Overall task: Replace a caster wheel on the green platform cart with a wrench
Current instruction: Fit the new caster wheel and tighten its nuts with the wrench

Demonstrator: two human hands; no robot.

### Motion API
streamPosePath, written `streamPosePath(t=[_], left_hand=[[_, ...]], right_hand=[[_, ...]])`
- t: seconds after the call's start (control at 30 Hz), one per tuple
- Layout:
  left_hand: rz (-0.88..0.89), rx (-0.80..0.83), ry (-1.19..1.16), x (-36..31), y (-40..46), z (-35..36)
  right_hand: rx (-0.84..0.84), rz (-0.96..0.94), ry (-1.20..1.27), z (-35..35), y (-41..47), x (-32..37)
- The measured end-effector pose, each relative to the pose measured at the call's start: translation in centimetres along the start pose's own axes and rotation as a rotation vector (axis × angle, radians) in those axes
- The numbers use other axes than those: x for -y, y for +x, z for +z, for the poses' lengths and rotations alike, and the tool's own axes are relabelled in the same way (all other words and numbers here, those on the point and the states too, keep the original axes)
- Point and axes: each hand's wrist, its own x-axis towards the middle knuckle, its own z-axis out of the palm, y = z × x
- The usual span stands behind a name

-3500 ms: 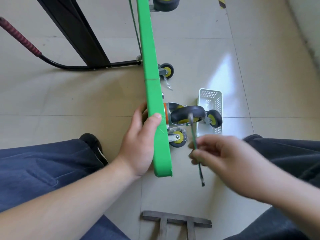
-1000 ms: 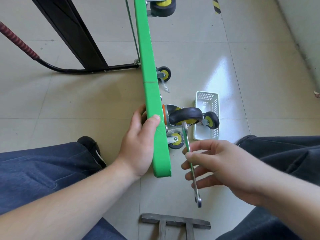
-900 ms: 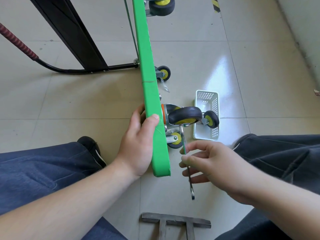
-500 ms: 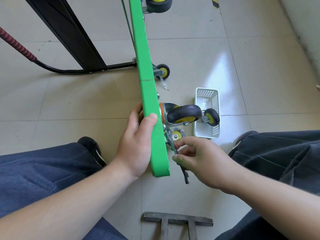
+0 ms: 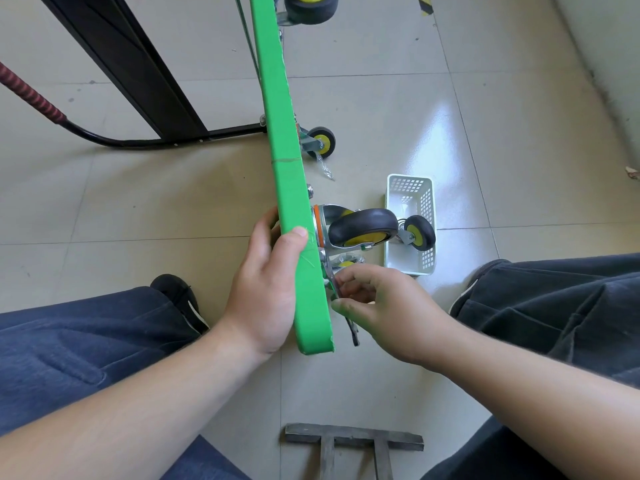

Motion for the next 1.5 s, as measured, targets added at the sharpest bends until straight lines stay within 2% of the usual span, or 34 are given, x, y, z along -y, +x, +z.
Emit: streamPosePath(t=[0.5,0.63,0.93,1.17,1.37,1.5], left_hand=[[0.022,0.016,-0.008,0.5,0.3,-0.3],[0.013,0.012,-0.008,0.4,0.2,-0.3],[0.002,0.032,-0.05,0.5,0.2,-0.1],[-0.001,0.003,-0.013,0.5,0.3,-0.3],[-0.002,-0.01,-0.005,0.2,0.2,-0.2],[-0.005,-0.011,0.005,0.0,0.0,0.0]], right_hand=[[0.091,0.069,0.141,-0.4,-2.2,1.2],[0.172,0.141,0.282,-0.9,-3.5,3.2],[0.176,0.367,0.574,-2.9,-3.5,6.9],[0.185,0.454,0.767,-3.7,-2.3,9.5],[0.202,0.475,0.773,-3.7,-2.5,9.5],[0.257,0.464,0.538,-4.2,-4.0,8.1]])
